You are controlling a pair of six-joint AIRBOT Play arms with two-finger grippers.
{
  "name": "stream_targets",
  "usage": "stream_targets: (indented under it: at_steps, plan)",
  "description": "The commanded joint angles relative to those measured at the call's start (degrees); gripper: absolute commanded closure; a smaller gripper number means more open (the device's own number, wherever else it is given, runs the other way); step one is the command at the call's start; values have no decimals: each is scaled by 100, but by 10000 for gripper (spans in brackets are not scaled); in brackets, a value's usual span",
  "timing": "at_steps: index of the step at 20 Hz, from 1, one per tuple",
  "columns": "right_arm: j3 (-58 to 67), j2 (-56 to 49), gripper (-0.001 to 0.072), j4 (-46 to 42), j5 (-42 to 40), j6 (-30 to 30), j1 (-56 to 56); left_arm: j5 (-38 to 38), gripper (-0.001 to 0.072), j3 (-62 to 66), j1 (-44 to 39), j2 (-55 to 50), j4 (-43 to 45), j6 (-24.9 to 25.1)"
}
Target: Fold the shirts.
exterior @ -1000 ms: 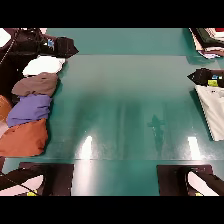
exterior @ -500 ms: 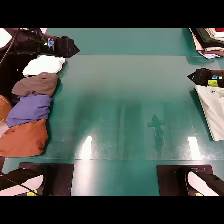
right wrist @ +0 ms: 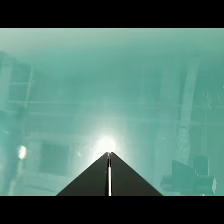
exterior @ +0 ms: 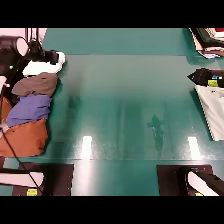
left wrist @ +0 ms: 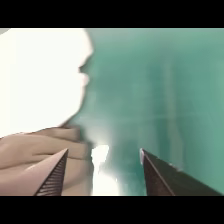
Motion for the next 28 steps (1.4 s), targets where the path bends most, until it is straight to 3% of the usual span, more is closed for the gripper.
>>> stream_targets:
  at_steps: [1,10,11,13,14,15,20,23,25,28]
  plan:
    - [4,0,697,0,2,2,2,623,127,0,629,-868,90,-256]
    - [4,0,697,0,7,2,2,1941,130,17,975,-1810,-129,-234]
    - [4,0,696,0,7,2,2,2000,158,17,975,-1814,-127,-234]
    - [4,0,696,0,4,2,2,2096,427,70,975,-1812,-127,-234]
    - [4,0,697,0,7,2,2,2105,617,138,975,-1808,-127,-234]
    - [4,0,697,0,7,2,2,2011,683,267,975,-1808,-129,-236]
    - [11,9,697,105,-44,2,7,31,684,1950,968,-1703,-280,-234]
    - [22,186,697,463,-468,-4,17,-343,684,2555,815,-894,-402,-195]
    - [24,431,697,496,-892,-2,13,-420,684,2583,538,-57,-409,111]
    - [24,822,697,496,-1419,-2,13,-1123,684,2581,-186,1023,-411,378]
